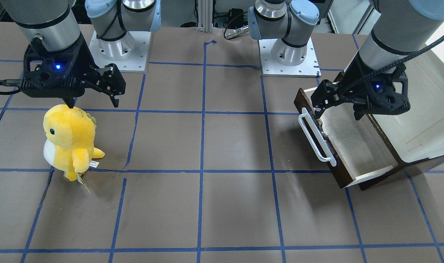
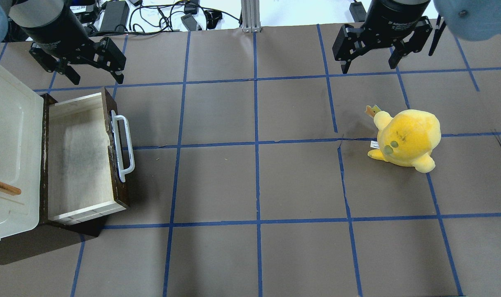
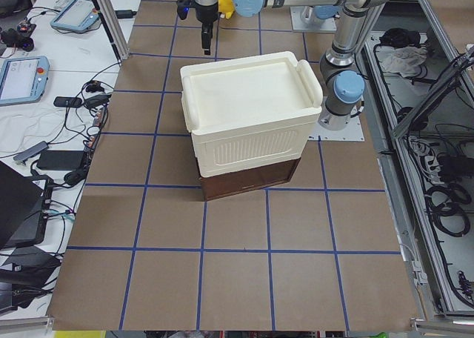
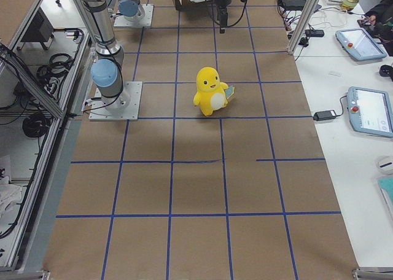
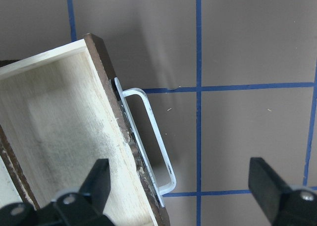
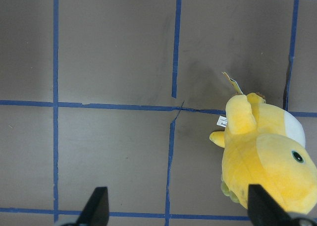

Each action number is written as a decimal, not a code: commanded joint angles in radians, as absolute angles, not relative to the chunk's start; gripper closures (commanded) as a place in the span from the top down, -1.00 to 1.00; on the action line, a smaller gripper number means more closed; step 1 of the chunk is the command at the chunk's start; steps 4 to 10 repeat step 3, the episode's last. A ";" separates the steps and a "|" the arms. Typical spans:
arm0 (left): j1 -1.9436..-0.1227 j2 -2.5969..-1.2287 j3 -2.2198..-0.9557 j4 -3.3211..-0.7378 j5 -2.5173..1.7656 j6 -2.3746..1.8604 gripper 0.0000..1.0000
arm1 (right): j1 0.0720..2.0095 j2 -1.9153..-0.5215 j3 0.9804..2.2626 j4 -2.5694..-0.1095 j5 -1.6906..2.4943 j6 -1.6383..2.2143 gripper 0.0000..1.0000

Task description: Pull drawer sideways

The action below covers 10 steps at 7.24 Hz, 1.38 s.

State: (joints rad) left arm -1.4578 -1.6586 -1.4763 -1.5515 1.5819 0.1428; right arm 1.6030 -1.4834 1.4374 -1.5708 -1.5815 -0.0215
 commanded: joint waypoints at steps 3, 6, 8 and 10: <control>-1.479 -1.658 -1.480 -1.549 1.580 0.129 1.00 | 1.603 -1.483 1.437 -1.571 -1.580 -0.021 1.00; -1.479 -1.658 -1.480 -1.549 1.580 0.129 1.00 | 1.603 -1.483 1.437 -1.571 -1.580 -0.021 1.00; -1.479 -1.658 -1.480 -1.549 1.580 0.129 1.00 | 1.603 -1.483 1.437 -1.571 -1.580 -0.021 1.00; -1.479 -1.658 -1.480 -1.549 1.580 0.129 1.00 | 1.603 -1.483 1.437 -1.571 -1.580 -0.021 1.00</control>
